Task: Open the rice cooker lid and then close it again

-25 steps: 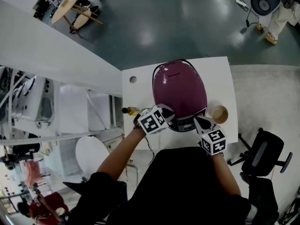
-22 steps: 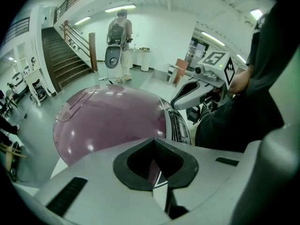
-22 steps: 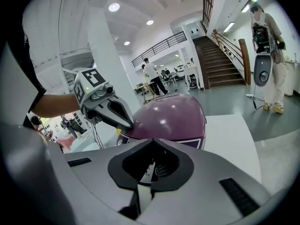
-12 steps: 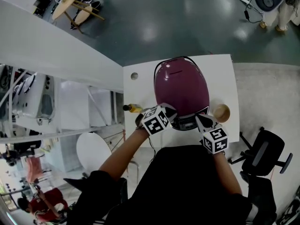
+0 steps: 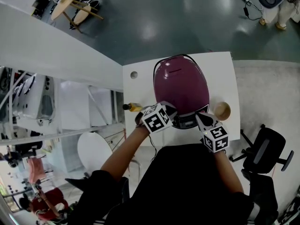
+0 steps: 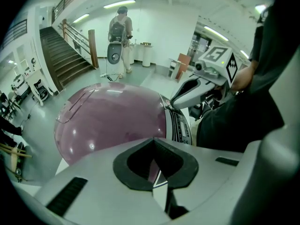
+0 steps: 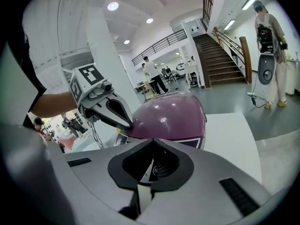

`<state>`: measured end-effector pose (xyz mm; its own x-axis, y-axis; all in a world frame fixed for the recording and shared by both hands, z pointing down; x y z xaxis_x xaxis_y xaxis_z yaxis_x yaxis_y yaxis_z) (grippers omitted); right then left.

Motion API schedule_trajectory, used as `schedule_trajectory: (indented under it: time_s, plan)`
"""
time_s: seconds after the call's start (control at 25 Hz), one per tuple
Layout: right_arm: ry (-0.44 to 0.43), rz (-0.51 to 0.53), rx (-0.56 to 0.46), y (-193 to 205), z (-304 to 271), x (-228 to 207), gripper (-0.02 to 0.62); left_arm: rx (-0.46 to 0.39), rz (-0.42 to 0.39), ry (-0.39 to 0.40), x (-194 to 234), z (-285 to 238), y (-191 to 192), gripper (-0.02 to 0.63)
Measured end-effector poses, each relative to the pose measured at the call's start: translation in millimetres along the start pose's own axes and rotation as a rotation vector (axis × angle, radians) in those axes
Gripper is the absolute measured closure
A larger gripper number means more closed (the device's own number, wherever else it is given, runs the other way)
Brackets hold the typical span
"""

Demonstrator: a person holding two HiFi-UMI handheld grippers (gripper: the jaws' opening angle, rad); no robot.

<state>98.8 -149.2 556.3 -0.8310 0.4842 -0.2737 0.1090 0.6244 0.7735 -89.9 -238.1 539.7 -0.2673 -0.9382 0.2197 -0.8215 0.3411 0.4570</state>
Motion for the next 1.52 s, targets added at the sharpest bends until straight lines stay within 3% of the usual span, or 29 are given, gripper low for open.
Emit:
schedule_trajectory:
  time_s: [0.4,0.56,0.68,0.8,0.92,1.12,1.32,1.52]
  plan:
    - [-0.003,0.053,-0.019,-13.1,8.3,15.3,0.595,-0.113,0.043,0.028,2.7,2.3,6.7,0.604]
    - [0.001,0.072,-0.043,-10.7,22.8,25.7,0.595,-0.318,0.178,0.041,-4.8,19.9,14.6,0.604]
    - [0.063,0.085,-0.111,-10.0,36.3,32.2,0.595,-0.425,0.183,-0.007,-20.7,32.3,22.5,0.604]
    - [0.117,0.092,-0.177,-11.2,47.1,42.5,0.595,-0.552,0.212,-0.005,-42.1,35.1,34.1,0.604]
    - [0.131,0.122,-0.200,-8.4,57.0,58.1,0.595,-0.631,0.235,-0.072,-71.5,33.2,53.3,0.604]
    - [0.131,0.161,-0.200,5.7,67.7,85.9,0.595,-0.798,0.366,-0.164,-120.1,34.6,90.9,0.604]
    - [0.089,0.181,-0.223,18.4,82.2,110.3,0.595,-0.833,0.488,-0.232,-163.7,26.3,121.2,0.604]
    - [0.031,0.218,-0.212,23.6,84.1,124.1,0.595,-0.856,0.486,-0.286,-199.4,25.7,134.7,0.604]
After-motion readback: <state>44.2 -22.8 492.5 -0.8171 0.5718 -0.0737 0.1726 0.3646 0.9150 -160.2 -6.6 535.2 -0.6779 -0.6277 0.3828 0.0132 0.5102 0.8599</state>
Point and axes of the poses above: the fingertips, and each gripper's own axes: z backward along the fingers, x to its left, y out of its underside, the point moved 10 cm from there along z, backward along the fingers, and after that the axes turned 6 degrees about z, right-handed, at the moved point
